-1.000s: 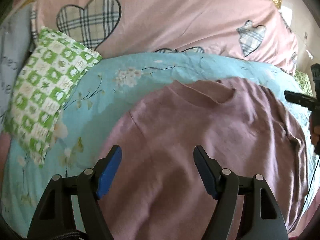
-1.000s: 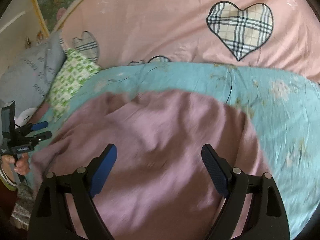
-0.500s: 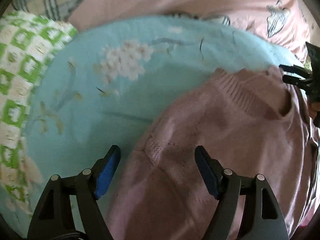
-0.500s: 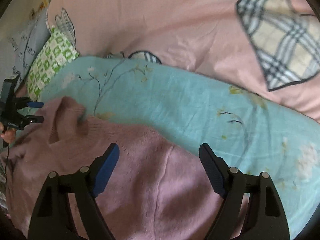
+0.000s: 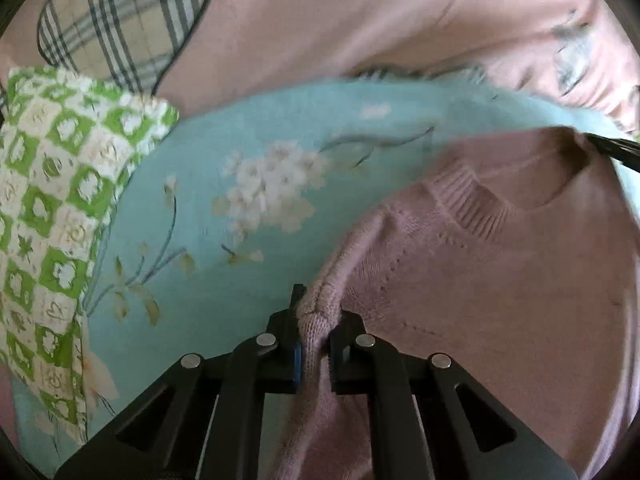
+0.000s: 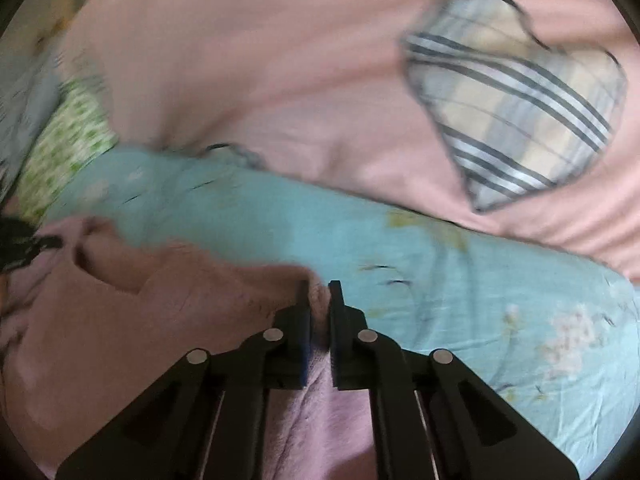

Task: Fold small clothes

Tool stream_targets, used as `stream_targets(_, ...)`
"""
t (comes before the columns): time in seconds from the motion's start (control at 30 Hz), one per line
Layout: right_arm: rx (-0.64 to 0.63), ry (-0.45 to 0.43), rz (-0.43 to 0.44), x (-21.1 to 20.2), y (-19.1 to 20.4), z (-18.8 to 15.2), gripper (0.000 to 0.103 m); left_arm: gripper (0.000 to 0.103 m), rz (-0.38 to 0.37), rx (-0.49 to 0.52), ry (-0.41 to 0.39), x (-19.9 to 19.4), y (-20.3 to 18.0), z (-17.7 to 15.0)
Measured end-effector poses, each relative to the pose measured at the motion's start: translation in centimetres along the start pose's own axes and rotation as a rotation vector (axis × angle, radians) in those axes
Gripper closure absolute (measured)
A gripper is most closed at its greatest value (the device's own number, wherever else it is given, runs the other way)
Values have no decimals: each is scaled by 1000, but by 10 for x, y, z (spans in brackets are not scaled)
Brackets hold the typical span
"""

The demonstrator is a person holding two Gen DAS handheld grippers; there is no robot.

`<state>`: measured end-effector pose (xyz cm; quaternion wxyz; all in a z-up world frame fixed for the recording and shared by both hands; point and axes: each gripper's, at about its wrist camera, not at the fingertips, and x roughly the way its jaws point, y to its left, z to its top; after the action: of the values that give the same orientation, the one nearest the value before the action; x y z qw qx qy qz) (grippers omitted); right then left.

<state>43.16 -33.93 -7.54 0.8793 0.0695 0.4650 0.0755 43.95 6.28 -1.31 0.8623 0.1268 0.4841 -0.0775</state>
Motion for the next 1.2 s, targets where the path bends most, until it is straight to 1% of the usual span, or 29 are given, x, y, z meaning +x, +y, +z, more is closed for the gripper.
stream_targets(0.07, 2, 43, -28, 14, 1, -9, 96, 96, 48, 22, 4, 11, -8, 0)
stream_targets(0.13, -4, 64, -62, 23, 4, -13, 94, 95, 69, 22, 3, 12, -12, 1)
stream_targets(0.17, 23, 57, -58, 22, 2, -12, 92, 93, 60, 11, 6, 9, -12, 1)
stream_targets(0.2, 55, 45, -29, 17, -1, -10, 89, 90, 47, 0, 6, 4, -11, 0)
stream_targets(0.23, 79, 40, -3, 13, -3, -8, 80, 83, 44, -11, 6, -2, -11, 2)
stream_targets(0.27, 101, 39, 9, 5, -7, -6, 76, 81, 46, -23, 8, -9, -10, 1)
stream_targets(0.33, 118, 13, 30, -24, -16, -7, 75, 81, 29, -49, -5, -27, -4, -3)
stream_targets(0.4, 124, -14, 48, -56, -23, -15, 72, 70, 17, -78, -24, -50, -3, -10)
stream_targets(0.43, 130, -29, 70, -78, -27, -22, 68, 64, 7, -86, -35, -61, -6, -15)
stream_targets(0.47, 132, -40, 84, -97, -21, -32, 62, 63, -16, -91, -53, -75, -9, -25)
stream_targets(0.5, 130, -45, 94, -114, -20, -42, 60, 62, -41, -90, -66, -87, -11, -35)
stream_targets(0.53, 121, -44, 101, -132, -18, -56, 57, 55, -64, -86, -72, -97, -21, -43)
stream_targets(0.57, 115, -39, 108, -143, -13, -65, 56, 48, -81, -78, -75, -106, -32, -51)
stream_targets(0.67, 111, 4, 146, -170, 5, -110, 55, 42, -136, -58, -84, -125, -65, -80)
stream_targets(0.73, 112, 47, 170, -181, 11, -141, 55, 41, -171, -48, -78, -132, -84, -101)
stream_targets(0.83, 144, 98, 173, -200, 19, -191, 55, 37, -190, -36, -62, -138, -116, -130)
stream_targets(0.93, 181, 108, 180, -217, 26, -225, 55, 37, -222, -48, -44, -136, -131, -150)
stream_targets(1.0, 196, 105, 188, -228, 33, -245, 55, 36, -253, -59, -28, -137, -140, -165)
stream_targets(1.07, 190, 112, 208, -237, 41, -261, 55, 34, -261, -77, -18, -139, -147, -181)
stream_targets(1.13, 168, 109, 251, -245, 50, -276, 54, 34, -268, -91, -1, -140, -151, -196)
stream_targets(1.2, 126, 117, 243, -250, 60, -288, 50, 34, -269, -100, 10, -140, -150, -206)
